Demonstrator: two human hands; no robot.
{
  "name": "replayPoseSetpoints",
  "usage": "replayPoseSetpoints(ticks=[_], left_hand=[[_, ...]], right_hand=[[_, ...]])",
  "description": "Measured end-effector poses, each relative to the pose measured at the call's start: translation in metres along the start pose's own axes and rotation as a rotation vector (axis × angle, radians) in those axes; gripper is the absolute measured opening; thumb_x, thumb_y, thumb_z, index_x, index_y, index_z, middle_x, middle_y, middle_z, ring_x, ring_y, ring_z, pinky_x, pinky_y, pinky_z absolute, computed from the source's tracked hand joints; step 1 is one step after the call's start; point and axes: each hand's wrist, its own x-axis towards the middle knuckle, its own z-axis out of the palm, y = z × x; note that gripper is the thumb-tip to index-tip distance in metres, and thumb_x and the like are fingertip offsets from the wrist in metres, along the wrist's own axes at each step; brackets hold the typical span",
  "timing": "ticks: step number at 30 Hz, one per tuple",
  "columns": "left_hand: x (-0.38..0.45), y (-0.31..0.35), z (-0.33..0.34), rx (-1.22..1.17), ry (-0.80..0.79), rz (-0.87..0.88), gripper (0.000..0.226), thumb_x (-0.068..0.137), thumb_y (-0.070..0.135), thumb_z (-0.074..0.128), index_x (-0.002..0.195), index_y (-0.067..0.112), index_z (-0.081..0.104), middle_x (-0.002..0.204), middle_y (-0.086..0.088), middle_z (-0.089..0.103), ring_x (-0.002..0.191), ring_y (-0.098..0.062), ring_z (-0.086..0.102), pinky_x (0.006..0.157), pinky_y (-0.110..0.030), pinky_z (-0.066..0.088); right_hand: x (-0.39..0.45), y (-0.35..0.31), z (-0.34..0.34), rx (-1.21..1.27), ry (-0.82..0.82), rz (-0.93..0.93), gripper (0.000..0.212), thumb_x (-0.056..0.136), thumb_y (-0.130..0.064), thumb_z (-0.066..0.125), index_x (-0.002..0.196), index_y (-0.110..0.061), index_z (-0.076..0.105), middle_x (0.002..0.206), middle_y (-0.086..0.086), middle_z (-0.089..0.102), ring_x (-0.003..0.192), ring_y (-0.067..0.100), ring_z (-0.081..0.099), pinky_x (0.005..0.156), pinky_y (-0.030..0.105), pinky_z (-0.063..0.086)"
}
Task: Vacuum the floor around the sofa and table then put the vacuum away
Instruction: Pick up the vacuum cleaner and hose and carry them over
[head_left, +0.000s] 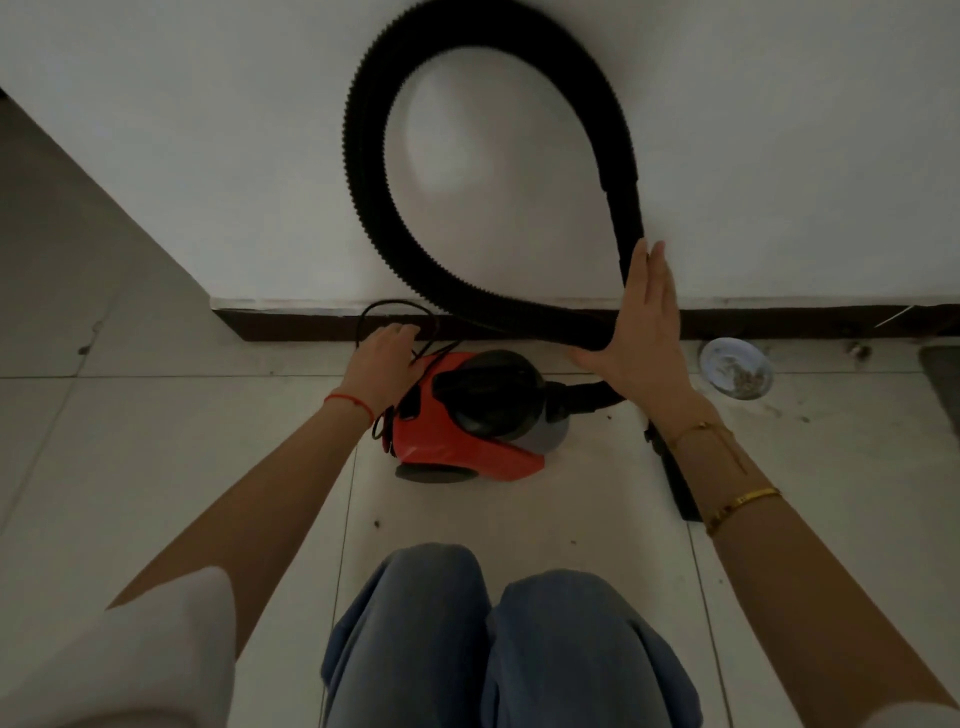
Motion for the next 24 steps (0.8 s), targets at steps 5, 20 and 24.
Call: replayPoseSetpoints(ticks=[5, 20, 24], left_hand=[[0.029, -0.011, 0.038, 0.032, -0.083, -0.076, 0.044, 0.09, 0.036, 0.057, 0.122, 0.005, 0.053, 0.115, -0.015, 0.059, 0.103, -0.031, 0.058, 0.087, -0.041, 0.05], [0.053, -0.017, 0.059, -0.216, -0.039, -0.145, 0.017, 0.091, 0.016, 0.056, 0.102, 0.002, 0.054, 0.095, -0.01, 0.056, 0.08, -0.021, 0.054, 0.064, -0.029, 0.041], [0.046, -0.001, 0.037, -0.348, 0.043, -0.093, 0.014, 0.095, 0.012, 0.05, 0.106, 0.005, 0.048, 0.085, -0.006, 0.056, 0.064, -0.013, 0.052, 0.05, -0.02, 0.037]], right_hand=[[0.016, 0.014, 0.023, -0.065, -0.005, 0.066, 0.135, 0.063, -0.053, 0.08, 0.149, -0.005, -0.013, 0.157, 0.02, -0.009, 0.146, 0.033, -0.002, 0.119, 0.049, 0.007], [0.05, 0.038, 0.038, 0.139, 0.02, 0.181, 0.111, 0.073, -0.04, 0.077, 0.15, -0.004, 0.005, 0.155, 0.015, 0.021, 0.138, 0.032, 0.025, 0.115, 0.046, 0.024], [0.054, 0.04, 0.043, 0.205, 0.123, 0.208, 0.082, 0.074, -0.021, 0.075, 0.141, -0.005, 0.032, 0.131, 0.014, 0.049, 0.118, 0.03, 0.046, 0.099, 0.045, 0.044]])
